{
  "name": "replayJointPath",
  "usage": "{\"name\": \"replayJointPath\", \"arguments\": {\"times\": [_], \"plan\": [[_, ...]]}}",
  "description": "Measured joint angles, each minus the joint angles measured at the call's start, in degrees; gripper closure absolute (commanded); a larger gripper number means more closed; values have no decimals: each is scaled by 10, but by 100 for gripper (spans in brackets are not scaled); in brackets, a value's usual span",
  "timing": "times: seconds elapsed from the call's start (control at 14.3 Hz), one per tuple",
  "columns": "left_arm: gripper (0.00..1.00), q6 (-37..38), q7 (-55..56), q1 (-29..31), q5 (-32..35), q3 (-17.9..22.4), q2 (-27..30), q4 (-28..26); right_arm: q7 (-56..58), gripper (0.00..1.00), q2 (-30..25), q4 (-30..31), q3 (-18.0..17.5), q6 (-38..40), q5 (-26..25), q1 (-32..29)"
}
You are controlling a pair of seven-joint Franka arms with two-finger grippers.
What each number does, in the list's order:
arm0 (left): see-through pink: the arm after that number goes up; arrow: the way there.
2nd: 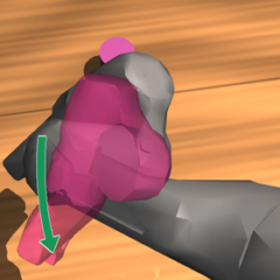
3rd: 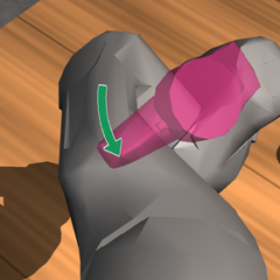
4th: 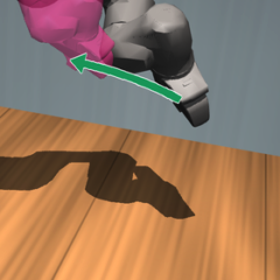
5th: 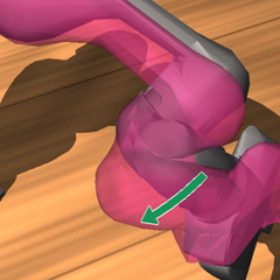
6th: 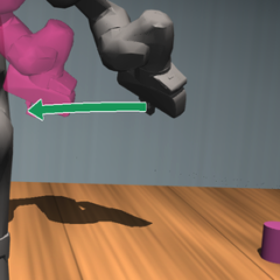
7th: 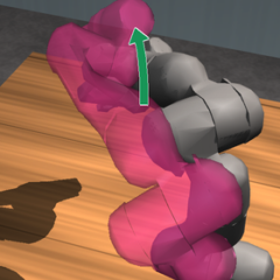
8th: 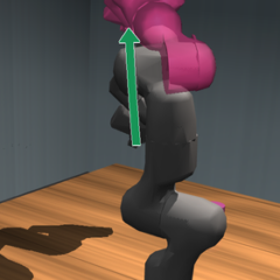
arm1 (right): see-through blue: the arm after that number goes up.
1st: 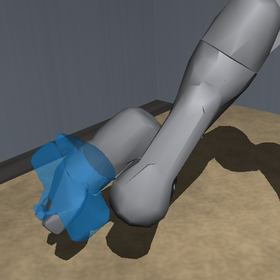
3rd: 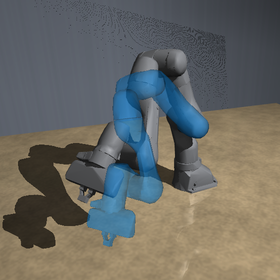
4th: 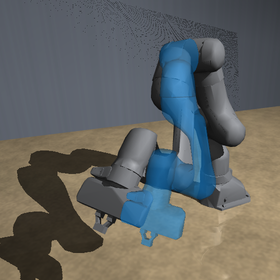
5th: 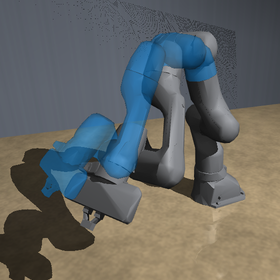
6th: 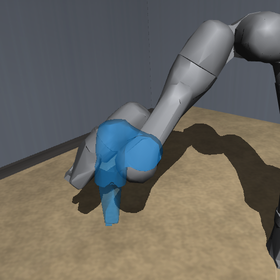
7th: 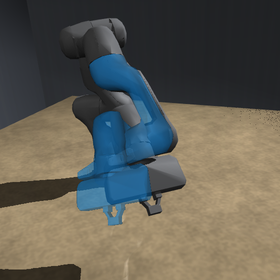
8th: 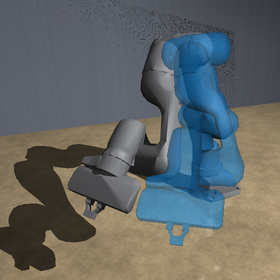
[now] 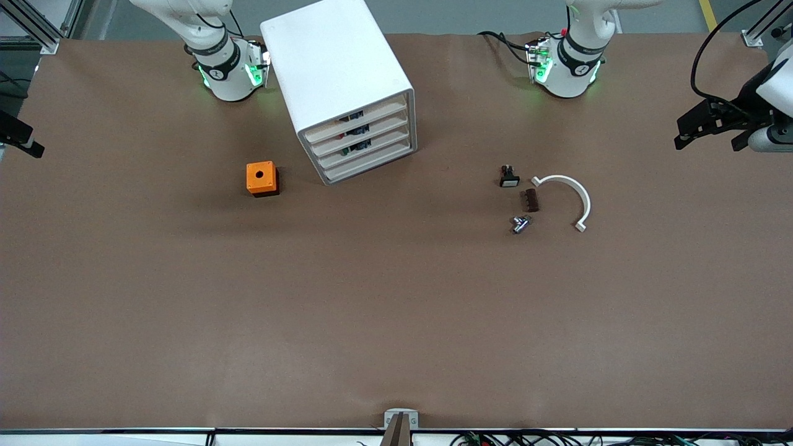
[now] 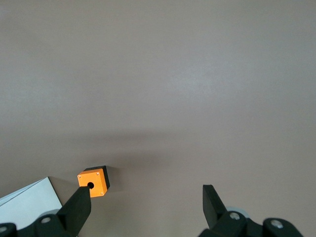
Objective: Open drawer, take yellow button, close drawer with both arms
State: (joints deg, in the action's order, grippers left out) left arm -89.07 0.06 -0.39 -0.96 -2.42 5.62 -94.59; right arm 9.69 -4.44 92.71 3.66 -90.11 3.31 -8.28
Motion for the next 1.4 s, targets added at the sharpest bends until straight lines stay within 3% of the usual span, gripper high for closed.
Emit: {"name": "replayJointPath", "arguments": {"times": [0.77, 1.12, 1.4], "plan": [[0, 2, 0, 1, 0, 1, -12, 0, 0, 0, 0, 1, 1, 1, 0, -1], [0, 2, 0, -4, 0, -7, -72, 0, 0, 0, 1, 2, 1, 2, 0, -1], [0, 2, 36, -6, 0, -41, -123, 0, 0, 0, 1, 2, 1, 2, 0, -1]]}}
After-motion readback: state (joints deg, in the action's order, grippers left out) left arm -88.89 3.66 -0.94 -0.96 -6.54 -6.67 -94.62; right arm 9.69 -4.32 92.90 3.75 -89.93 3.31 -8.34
